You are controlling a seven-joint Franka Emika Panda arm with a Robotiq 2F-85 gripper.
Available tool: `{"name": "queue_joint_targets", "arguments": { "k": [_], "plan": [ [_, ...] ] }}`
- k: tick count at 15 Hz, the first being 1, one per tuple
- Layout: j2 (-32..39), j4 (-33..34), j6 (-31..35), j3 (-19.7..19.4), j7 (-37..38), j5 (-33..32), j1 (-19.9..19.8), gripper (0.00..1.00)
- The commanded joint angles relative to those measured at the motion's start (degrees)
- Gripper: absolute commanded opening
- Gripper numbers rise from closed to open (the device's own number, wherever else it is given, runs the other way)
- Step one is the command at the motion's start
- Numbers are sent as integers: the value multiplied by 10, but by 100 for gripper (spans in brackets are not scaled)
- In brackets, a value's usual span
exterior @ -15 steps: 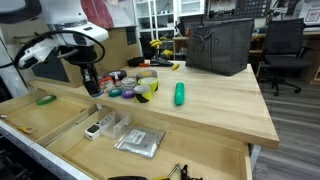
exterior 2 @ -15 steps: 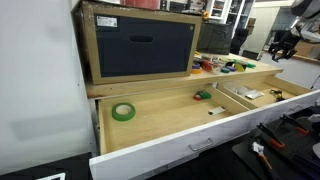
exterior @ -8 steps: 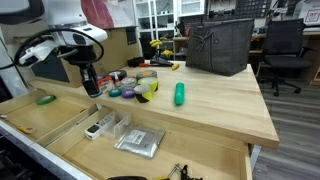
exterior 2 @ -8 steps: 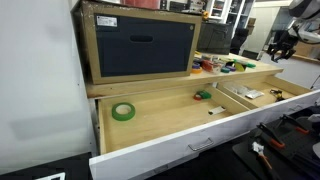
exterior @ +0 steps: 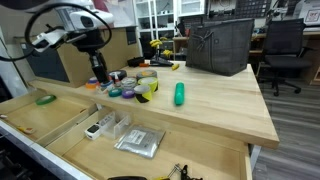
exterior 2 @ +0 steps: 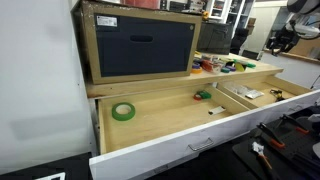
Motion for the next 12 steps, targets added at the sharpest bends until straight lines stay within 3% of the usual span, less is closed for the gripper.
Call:
{"name": "queue_joint_targets", "arguments": {
  "k": [1, 9, 12],
  "plan": [
    [57, 82, -18, -5, 5, 8, -11, 4],
    [243, 301, -44, 0, 5, 94, -59, 4],
    [314, 395, -57, 10, 10, 98, -78, 4]
  ]
}}
